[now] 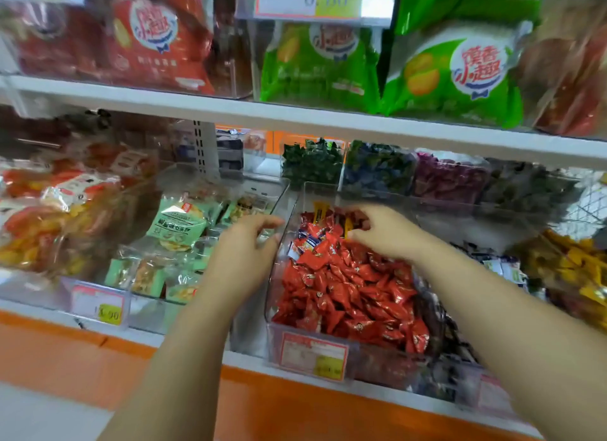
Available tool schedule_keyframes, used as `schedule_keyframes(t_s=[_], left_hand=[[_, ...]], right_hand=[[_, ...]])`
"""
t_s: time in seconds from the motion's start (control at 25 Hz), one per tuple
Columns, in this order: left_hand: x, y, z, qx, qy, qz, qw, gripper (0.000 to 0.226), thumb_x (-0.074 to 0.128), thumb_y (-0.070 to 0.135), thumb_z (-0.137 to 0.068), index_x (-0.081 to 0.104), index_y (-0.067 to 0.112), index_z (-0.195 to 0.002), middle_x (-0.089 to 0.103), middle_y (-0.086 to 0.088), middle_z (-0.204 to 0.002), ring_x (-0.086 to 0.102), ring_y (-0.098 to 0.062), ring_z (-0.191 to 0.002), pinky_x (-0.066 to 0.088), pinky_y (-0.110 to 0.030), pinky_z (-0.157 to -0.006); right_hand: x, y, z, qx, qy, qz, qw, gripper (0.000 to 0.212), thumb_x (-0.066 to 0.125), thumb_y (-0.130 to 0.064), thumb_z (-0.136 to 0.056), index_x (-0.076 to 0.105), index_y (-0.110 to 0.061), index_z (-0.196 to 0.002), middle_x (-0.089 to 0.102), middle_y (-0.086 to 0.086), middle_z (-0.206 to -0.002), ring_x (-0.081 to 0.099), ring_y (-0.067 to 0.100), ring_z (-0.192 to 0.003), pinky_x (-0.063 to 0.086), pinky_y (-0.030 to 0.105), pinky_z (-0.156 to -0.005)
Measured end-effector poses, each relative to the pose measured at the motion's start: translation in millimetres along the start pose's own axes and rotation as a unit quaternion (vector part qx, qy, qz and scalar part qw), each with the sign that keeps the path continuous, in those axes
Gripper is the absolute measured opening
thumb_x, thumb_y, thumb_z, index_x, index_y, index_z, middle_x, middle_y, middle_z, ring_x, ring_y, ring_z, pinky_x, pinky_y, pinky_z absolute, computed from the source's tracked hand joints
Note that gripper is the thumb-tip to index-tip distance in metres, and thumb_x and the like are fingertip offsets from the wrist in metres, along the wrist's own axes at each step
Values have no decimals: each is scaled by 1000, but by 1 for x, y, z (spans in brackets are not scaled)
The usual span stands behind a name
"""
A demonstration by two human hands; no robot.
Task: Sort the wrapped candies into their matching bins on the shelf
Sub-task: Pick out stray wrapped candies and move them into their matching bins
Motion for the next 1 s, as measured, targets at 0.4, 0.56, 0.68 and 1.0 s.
schedule_keyframes(t_s=[0.4,0.56,0.68,1.0], left_hand=[[2,4,-6,-11,-11,27,1000,26,56,18,-91,61,25,-116,59,13,-117,46,0,-102,34,-19,-88],[-1,9,-2,-3,-5,25,1000,26,56,19,-91,61,26,-116,59,13,-119,47,1,-105,33,-18,-89],[-1,21,2,43,-15,26,999,25,57,23,-91,61,28,-115,57,17,-115,43,6,-102,32,-12,-85],[13,31,5,88,-82,50,992,28,63,31,-86,61,37,-113,64,25,-94,59,5,-91,49,-22,-85]], right_hand=[[-1,2,-16,-13,-51,69,996,37,71,-27,-80,59,-19,-114,57,-2,-99,53,11,-90,37,15,-65],[-17,-7,22,-103,-116,-22,988,31,74,-28,-78,62,-28,-107,48,-12,-75,48,1,-65,42,19,-64],[-22,-9,43,-119,-80,-68,987,29,72,-29,-79,60,-35,-104,56,-7,-87,58,6,-76,50,26,-77],[-7,-21,48,-82,5,-366,927,38,68,-6,-81,56,-17,-116,65,1,-111,66,7,-93,51,17,-83]])
Point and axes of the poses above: each hand's wrist, its own z-axis away from the middle knuckle, its own x-axis out of the palm, y = z × x, the point moved 1 cm from there along -z, towards the middle knuckle
